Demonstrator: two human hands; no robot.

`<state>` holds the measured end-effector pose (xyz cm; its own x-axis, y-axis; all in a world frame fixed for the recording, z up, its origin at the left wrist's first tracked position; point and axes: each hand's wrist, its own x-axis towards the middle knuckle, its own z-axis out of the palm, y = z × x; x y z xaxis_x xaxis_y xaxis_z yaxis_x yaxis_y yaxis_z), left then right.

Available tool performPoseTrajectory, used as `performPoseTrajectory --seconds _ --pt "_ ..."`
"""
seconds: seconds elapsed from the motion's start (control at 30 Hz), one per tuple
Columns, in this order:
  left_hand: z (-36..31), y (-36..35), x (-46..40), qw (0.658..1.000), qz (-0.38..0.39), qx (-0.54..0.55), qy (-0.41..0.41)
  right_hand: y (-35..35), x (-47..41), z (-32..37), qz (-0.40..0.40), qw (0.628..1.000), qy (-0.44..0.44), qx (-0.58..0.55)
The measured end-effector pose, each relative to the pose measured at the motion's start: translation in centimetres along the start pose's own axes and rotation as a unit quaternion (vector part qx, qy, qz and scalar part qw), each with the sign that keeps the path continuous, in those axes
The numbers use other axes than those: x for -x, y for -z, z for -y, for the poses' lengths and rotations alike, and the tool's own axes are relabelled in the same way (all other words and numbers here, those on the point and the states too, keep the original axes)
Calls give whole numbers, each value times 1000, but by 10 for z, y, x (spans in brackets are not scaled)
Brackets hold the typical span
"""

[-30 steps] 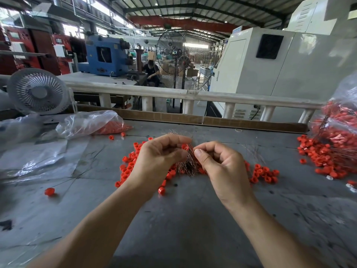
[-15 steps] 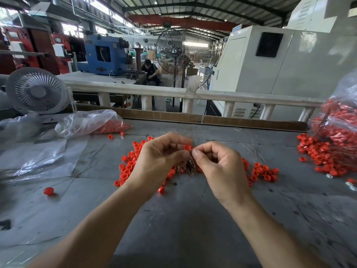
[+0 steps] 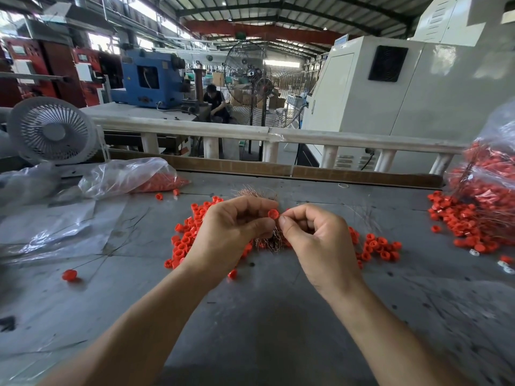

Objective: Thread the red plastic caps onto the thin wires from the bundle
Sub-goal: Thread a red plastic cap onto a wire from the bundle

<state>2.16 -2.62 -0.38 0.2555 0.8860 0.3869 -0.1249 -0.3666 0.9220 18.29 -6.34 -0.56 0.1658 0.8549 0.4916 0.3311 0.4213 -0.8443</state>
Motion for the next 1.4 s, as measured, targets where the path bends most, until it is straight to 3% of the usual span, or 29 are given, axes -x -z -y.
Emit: performPoseTrajectory --seconds 0.43,0.63,0.8,1.4 --pt "-4 1 0 992 6 97 86 2 -3 -3 -6 1000 5 -22" --pt "-4 0 0 990 2 104 98 3 -3 -5 8 999 3 -40" --pt "-3 1 -2 985 3 141 102 2 -5 -8 35 994 -51 -94" --pt "-4 3 -2 966 25 223 125 0 -5 -9 86 988 -84 -94"
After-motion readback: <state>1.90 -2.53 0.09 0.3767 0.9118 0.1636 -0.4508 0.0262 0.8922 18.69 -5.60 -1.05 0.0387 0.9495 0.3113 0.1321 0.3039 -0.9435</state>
